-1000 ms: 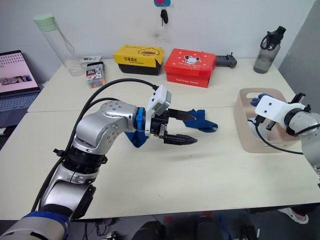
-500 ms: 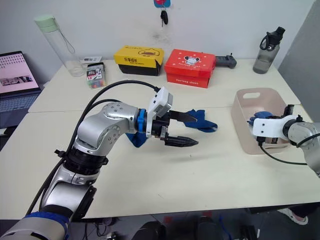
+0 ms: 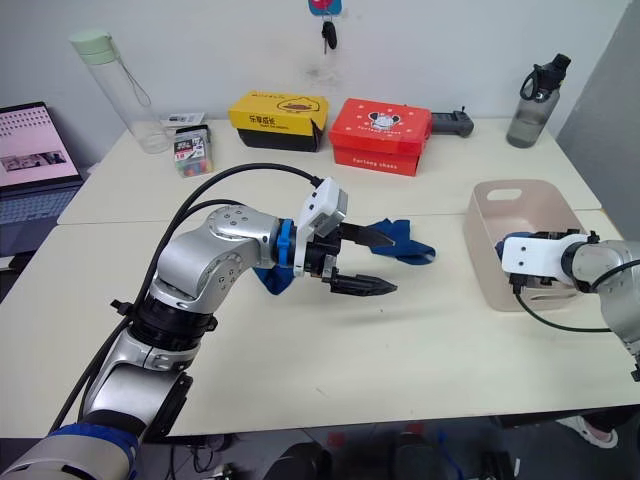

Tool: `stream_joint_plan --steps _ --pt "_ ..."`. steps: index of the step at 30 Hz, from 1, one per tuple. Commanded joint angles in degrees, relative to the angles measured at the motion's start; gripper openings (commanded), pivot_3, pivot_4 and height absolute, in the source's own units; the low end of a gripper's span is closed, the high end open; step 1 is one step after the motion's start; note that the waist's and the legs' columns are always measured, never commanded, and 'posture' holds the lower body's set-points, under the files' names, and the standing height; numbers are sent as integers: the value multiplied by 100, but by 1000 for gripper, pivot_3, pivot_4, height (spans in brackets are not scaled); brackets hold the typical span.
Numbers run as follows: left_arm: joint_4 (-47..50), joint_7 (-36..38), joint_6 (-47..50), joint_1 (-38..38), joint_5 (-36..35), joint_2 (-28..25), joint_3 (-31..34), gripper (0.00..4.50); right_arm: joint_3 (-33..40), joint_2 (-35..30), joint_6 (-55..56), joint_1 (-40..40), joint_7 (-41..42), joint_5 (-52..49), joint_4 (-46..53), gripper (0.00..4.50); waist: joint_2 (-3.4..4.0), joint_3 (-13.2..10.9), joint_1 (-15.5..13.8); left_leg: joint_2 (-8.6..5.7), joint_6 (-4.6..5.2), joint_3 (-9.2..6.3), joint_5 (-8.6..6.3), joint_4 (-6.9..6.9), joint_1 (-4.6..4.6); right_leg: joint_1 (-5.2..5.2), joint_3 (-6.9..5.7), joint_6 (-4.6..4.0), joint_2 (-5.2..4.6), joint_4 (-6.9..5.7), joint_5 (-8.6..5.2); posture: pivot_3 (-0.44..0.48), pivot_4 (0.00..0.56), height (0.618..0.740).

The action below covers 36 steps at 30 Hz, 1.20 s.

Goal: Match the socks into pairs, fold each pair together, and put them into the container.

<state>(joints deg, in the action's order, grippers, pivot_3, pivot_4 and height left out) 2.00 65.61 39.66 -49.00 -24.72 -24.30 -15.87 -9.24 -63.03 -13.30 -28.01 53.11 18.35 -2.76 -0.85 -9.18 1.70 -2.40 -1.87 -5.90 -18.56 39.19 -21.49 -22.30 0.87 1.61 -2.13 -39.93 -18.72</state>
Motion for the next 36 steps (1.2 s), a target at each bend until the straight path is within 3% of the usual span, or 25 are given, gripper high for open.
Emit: stream_joint_plan --steps 1,4,10,18,22,25,31,36 --pt "30 6 -123 -42 41 30 -9 4500 550 -149 -793 -168 645 -615 646 3515 0 0 -1 0 0 -1 0 0 0 0 0 0 0 0 0 0 150 740" --pt "28 29 -136 -26 50 19 -5 4500 778 -476 -1195 109 1278 -1050 1071 3515 0 0 -10 0 0 -6 0 2 -3 0 -4 0 0 1 0 0 150 740" --pt "27 62 -133 -15 61 10 -12 4500 991 -735 -1361 315 1443 -1333 1384 3515 1 1 -25 -1 1 -14 -1 37 -14 3 -9 0 -1 -6 0 0 150 740" --pt "105 -64 -63 120 -23 -229 330 4500 1297 -886 -1648 -460 1415 -1767 1405 3515 6 1 -14 -1 2 -19 -1 46 -22 1 -16 0 -1 -6 0 0 150 740" --pt "167 -139 -400 536 -69 -681 953 4500 1574 53 -1978 -1056 979 -2530 1733 3515 6 1 47 6 1 -19 -1 43 -18 -1 -13 -1 4 -8 1 0 150 740" --pt "231 -297 -554 950 -10 -1087 1366 4500 1630 823 -2328 -1008 490 -2893 2178 3515 6 1 24 8 1 -24 -1 43 -18 -1 -17 -1 6 -8 1 0 150 740" --pt "391 -883 -804 2103 54 -1651 2419 4500 1130 2256 -2592 168 -588 -3033 3363 3515 2 3 -61 -3 1 -46 -2 56 -38 -5 -33 1 -6 -2 2 0 150 740" --pt "503 -1069 -1227 3178 242 -1873 2676 4500 567 2969 -2211 1201 -1244 -2830 3574 3515 5 3 -89 -7 1 -47 -2 53 -34 -5 -31 3 -9 -5 4 0 150 740"
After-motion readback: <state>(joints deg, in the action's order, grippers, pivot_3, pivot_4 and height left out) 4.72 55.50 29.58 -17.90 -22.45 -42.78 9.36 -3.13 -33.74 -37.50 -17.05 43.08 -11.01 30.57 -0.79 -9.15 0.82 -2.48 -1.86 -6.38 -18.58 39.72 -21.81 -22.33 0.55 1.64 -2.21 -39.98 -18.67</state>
